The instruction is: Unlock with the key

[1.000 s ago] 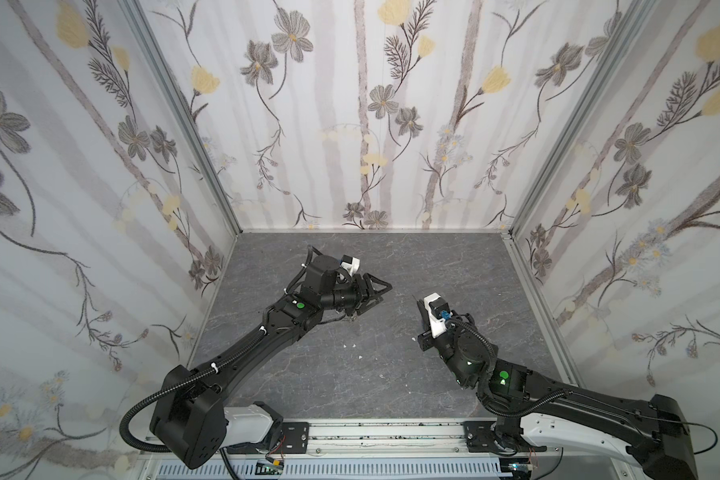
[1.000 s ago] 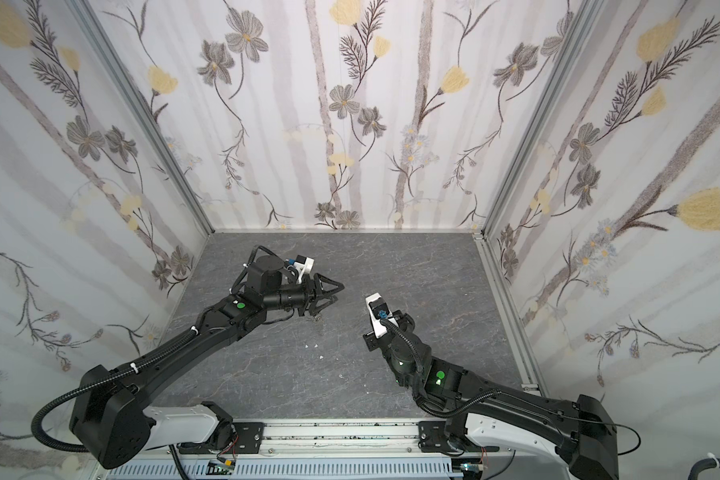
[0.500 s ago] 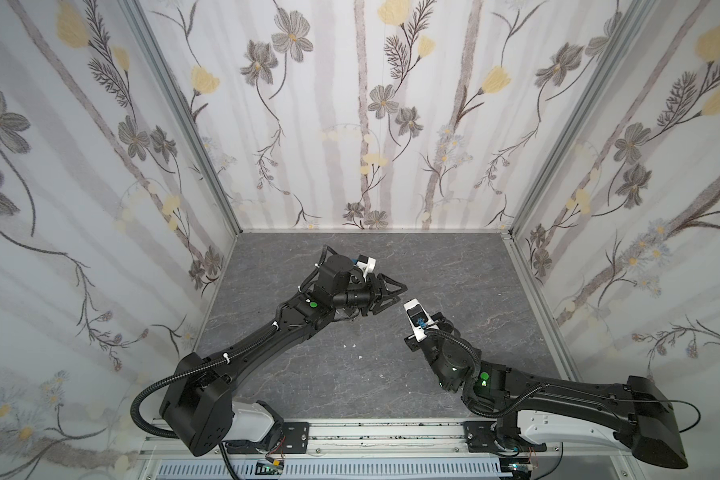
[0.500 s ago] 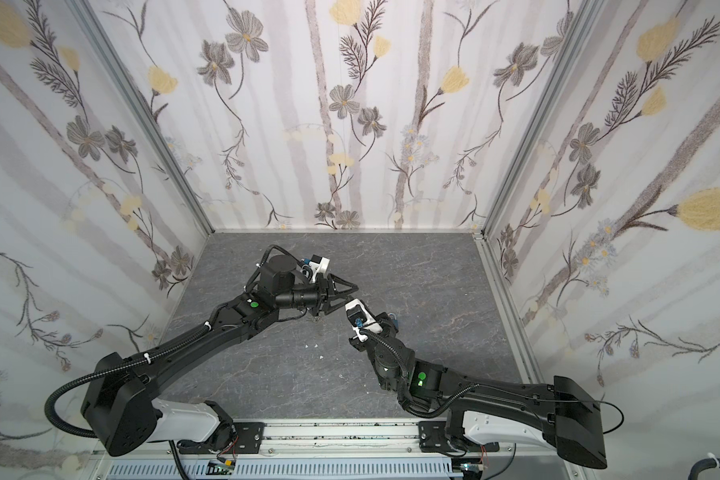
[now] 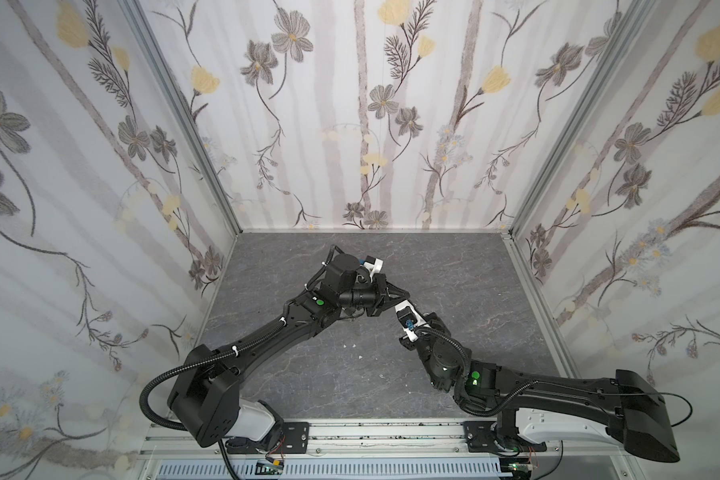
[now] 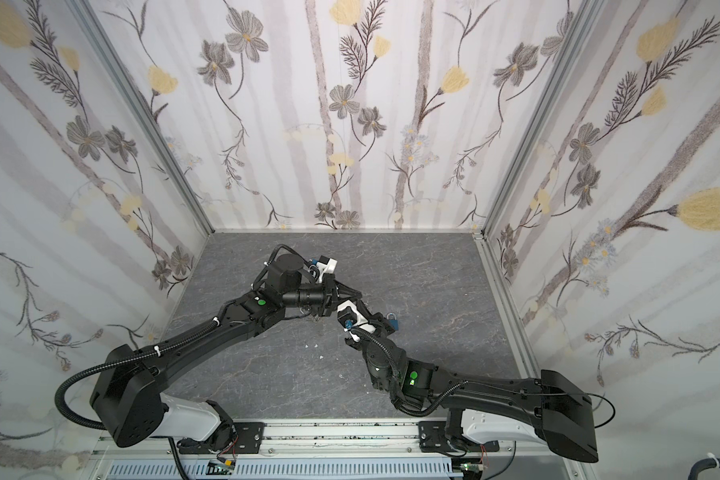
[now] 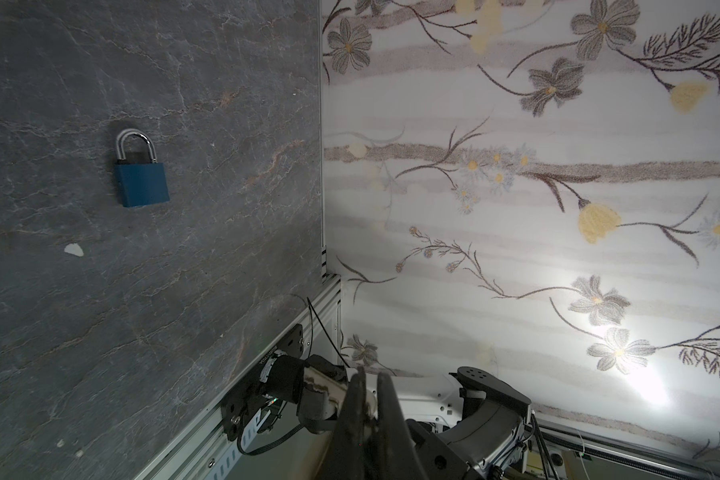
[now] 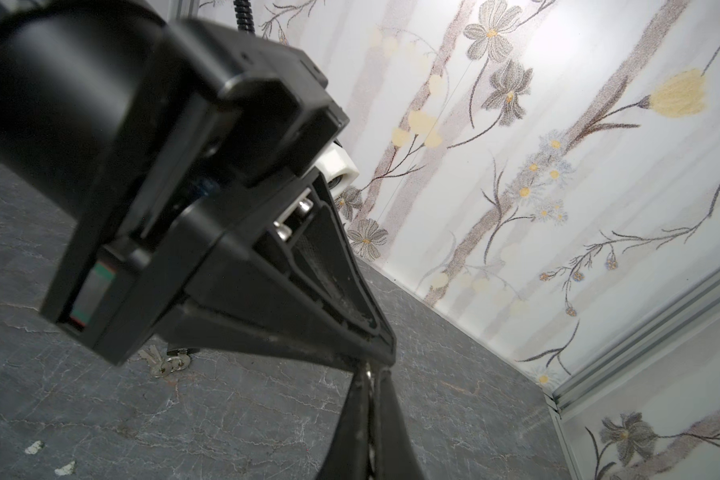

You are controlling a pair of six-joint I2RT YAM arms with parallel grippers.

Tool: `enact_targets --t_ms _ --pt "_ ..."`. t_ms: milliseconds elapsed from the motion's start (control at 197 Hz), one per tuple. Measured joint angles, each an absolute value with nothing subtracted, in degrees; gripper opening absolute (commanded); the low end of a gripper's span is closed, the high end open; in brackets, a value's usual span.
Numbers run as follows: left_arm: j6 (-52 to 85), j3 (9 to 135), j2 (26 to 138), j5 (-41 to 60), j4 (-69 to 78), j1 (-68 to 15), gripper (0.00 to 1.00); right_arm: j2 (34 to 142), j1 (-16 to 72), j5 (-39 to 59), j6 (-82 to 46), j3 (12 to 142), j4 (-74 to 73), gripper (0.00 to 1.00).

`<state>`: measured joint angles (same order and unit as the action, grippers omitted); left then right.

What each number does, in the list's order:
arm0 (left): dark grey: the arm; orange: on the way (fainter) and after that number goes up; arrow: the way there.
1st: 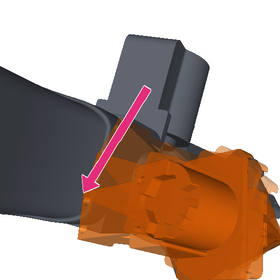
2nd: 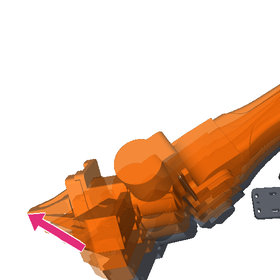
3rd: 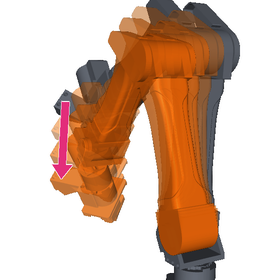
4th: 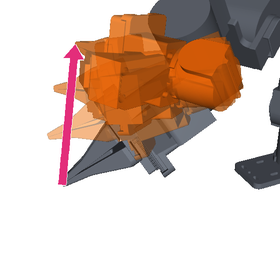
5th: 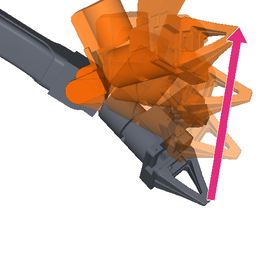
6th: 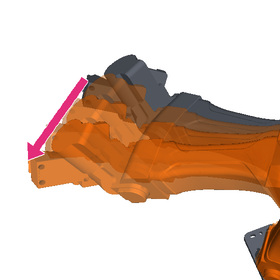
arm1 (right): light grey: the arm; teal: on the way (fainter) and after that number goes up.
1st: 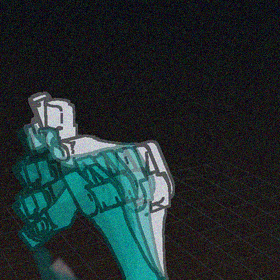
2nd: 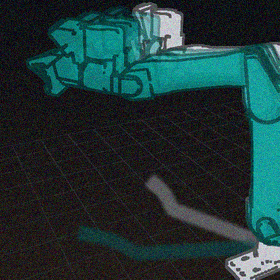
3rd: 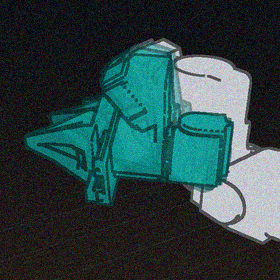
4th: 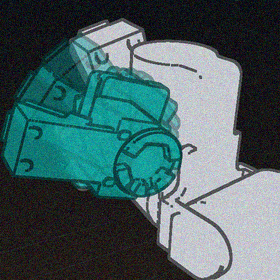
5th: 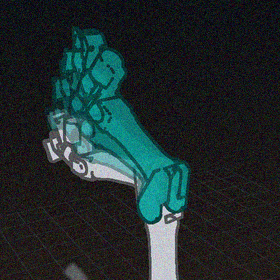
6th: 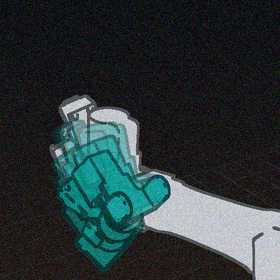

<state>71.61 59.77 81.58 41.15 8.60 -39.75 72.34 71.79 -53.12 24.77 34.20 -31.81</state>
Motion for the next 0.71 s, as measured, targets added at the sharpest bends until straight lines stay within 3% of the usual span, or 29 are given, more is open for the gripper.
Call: enact_targets --t_ms 122,214,356,712 --pt "71.61 59.77 81.6 41.15 8.4 -39.77 0.0 72.82 72.05 -54.13 25.61 34.41 -31.83 0.0" --pt "71.44 59.77 81.6 41.01 8.32 -39.75 0.0 72.93 72.07 -54.39 25.61 34.74 -31.46 0.13" --pt "69.54 59.79 81.34 40.91 7.64 -39.13 0.0 72.05 72.1 -54.41 23.53 35.44 -30.11 0.23" --pt "60.38 60.6 78.85 35.77 -0.91 -37.32 0.0 62.48 69.84 -51.35 6.79 35.35 -20.32 0.34"
